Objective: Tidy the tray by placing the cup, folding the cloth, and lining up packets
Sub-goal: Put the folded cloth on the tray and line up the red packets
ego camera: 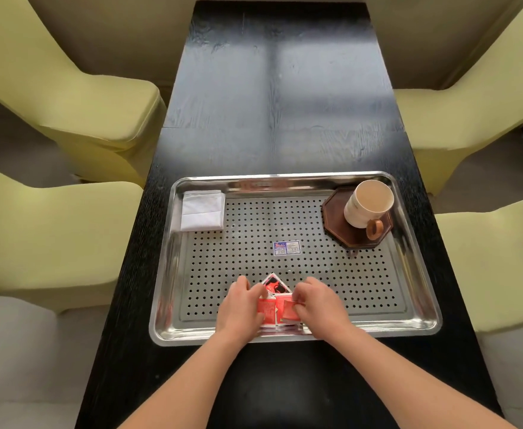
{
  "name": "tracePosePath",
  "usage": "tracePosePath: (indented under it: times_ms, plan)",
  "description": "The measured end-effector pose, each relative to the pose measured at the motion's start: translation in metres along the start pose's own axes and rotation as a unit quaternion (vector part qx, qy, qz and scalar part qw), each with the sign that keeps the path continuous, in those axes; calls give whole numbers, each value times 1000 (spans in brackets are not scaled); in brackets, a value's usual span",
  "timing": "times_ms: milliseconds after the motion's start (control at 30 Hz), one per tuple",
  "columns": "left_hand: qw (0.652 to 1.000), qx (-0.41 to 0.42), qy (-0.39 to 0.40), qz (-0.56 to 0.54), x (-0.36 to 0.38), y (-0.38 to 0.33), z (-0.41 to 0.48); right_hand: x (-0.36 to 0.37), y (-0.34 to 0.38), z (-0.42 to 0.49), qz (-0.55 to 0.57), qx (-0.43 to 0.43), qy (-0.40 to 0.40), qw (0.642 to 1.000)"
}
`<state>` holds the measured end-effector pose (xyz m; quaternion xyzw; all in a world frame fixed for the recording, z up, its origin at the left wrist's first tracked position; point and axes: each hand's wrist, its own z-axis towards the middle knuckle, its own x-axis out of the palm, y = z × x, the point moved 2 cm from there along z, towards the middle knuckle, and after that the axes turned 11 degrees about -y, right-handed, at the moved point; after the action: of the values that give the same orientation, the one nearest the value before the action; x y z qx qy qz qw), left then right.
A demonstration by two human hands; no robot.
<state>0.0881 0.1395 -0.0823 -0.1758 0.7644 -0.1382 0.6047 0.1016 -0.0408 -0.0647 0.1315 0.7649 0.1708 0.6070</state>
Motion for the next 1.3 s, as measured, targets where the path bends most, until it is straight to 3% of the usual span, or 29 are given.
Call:
tracePosePath:
  times_ms: [100,233,400,567,733,833,1067,1300]
  plan:
    - [997,-15,-13,-75,-5,0,0,-18,-9,-1,112,71,-24,991]
    - [989,-42,-21,-143,-12,2,-2,-28,-14,-5,83,-10,-119,989]
    - [985,-38,-56,-157,-19,2,-6,-10,-22,-9,1,-58,-38,998]
    - [989,-24,-56,-136,-20,5,-13,-7,-27,-10,-2,-34,31,999]
    - [995,4,-36,-93,-18,7,-18,-7,-19,1,-8,-27,0,1000]
    - [998,19,-9,-67,-15,8,-20,2,-6,9,-34,-54,26,998]
    - [998,-15,-1,-69,-12,13,-18,16,8,16,-141,-145,37,979]
    - [992,-102,-29,-63,-5,12,-5,19,9,16,-159,-146,23,976]
